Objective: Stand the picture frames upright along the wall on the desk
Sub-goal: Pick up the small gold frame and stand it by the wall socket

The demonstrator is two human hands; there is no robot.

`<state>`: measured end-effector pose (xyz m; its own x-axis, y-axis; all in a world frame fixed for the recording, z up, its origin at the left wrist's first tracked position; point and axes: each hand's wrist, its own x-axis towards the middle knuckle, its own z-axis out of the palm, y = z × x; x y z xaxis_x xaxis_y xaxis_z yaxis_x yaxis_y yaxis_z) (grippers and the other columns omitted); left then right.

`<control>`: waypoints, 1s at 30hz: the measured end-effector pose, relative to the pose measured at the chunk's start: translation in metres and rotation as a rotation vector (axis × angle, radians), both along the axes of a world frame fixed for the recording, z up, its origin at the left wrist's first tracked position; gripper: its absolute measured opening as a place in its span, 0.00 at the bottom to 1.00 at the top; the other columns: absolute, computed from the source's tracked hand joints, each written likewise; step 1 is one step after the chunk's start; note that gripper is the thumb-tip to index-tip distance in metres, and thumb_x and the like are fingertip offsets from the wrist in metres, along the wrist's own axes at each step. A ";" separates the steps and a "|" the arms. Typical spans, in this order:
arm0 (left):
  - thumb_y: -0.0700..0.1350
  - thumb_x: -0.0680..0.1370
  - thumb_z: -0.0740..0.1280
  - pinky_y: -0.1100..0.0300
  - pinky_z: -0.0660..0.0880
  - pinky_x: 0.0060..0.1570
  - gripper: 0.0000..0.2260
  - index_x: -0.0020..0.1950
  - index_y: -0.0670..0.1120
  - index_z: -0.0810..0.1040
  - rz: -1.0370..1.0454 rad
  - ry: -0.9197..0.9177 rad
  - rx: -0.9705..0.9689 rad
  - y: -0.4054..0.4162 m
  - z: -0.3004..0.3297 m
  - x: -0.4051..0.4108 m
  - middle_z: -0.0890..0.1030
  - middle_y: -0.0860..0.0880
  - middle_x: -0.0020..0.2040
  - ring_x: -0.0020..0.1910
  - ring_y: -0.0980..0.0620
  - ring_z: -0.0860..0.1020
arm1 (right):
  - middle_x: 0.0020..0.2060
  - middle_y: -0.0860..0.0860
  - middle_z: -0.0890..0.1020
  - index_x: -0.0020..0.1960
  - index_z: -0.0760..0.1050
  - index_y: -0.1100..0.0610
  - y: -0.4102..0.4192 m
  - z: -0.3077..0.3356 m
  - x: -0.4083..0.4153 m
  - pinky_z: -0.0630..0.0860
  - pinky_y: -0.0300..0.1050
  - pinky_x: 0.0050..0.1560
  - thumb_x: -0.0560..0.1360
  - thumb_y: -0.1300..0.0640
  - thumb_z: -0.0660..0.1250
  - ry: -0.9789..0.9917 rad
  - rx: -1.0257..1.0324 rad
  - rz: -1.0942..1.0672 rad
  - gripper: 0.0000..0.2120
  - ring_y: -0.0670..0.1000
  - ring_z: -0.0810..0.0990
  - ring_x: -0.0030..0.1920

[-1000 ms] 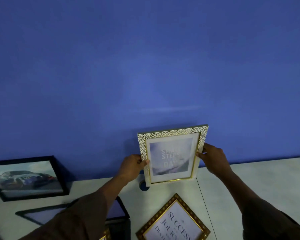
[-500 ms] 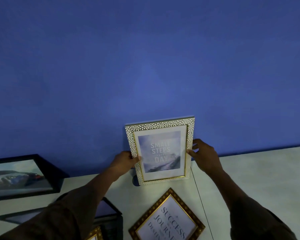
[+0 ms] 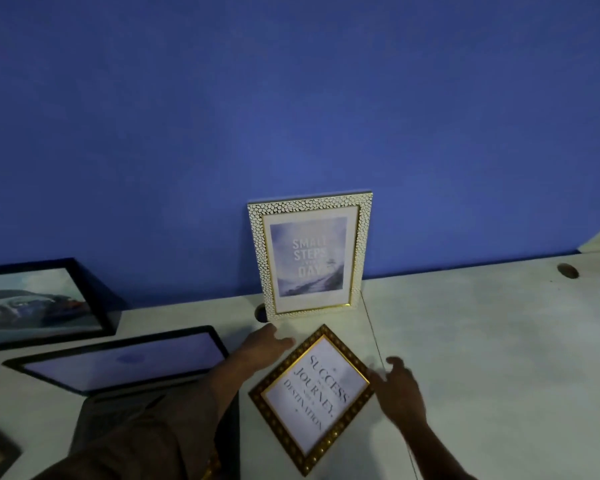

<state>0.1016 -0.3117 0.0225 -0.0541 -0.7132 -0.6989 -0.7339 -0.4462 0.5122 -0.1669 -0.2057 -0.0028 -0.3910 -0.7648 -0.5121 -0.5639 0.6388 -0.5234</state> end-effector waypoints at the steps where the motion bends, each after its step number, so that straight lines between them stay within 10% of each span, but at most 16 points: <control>1: 0.60 0.79 0.66 0.60 0.69 0.61 0.32 0.78 0.45 0.66 -0.014 -0.032 0.022 0.006 -0.007 0.000 0.71 0.45 0.76 0.72 0.45 0.72 | 0.60 0.61 0.80 0.72 0.68 0.57 0.017 -0.006 0.005 0.75 0.51 0.58 0.77 0.43 0.69 -0.011 0.028 -0.009 0.29 0.61 0.80 0.62; 13: 0.66 0.70 0.67 0.52 0.76 0.62 0.37 0.71 0.44 0.73 -0.015 -0.111 0.092 0.071 -0.048 -0.006 0.72 0.41 0.69 0.65 0.42 0.76 | 0.51 0.50 0.82 0.56 0.75 0.52 0.075 -0.014 0.050 0.76 0.46 0.49 0.76 0.42 0.70 -0.254 0.112 -0.092 0.16 0.51 0.80 0.52; 20: 0.69 0.67 0.69 0.47 0.68 0.73 0.48 0.82 0.53 0.55 0.053 0.013 0.286 0.113 -0.063 -0.001 0.61 0.41 0.80 0.76 0.40 0.64 | 0.48 0.52 0.83 0.58 0.79 0.54 0.067 -0.025 0.050 0.76 0.47 0.51 0.77 0.44 0.68 -0.202 0.140 -0.254 0.16 0.55 0.81 0.50; 30: 0.73 0.59 0.77 0.50 0.80 0.62 0.46 0.74 0.58 0.71 0.266 0.343 0.268 0.154 -0.091 -0.004 0.81 0.53 0.66 0.61 0.50 0.81 | 0.45 0.58 0.85 0.47 0.83 0.61 0.055 -0.020 0.032 0.78 0.49 0.48 0.77 0.37 0.66 -0.145 0.155 -0.195 0.25 0.58 0.82 0.47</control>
<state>0.0975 -0.1577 -0.0684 -0.1533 -0.5313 -0.8332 -0.3865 -0.7438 0.5454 -0.1346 -0.1512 -0.0225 -0.4373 -0.5906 -0.6782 -0.3485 0.8065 -0.4776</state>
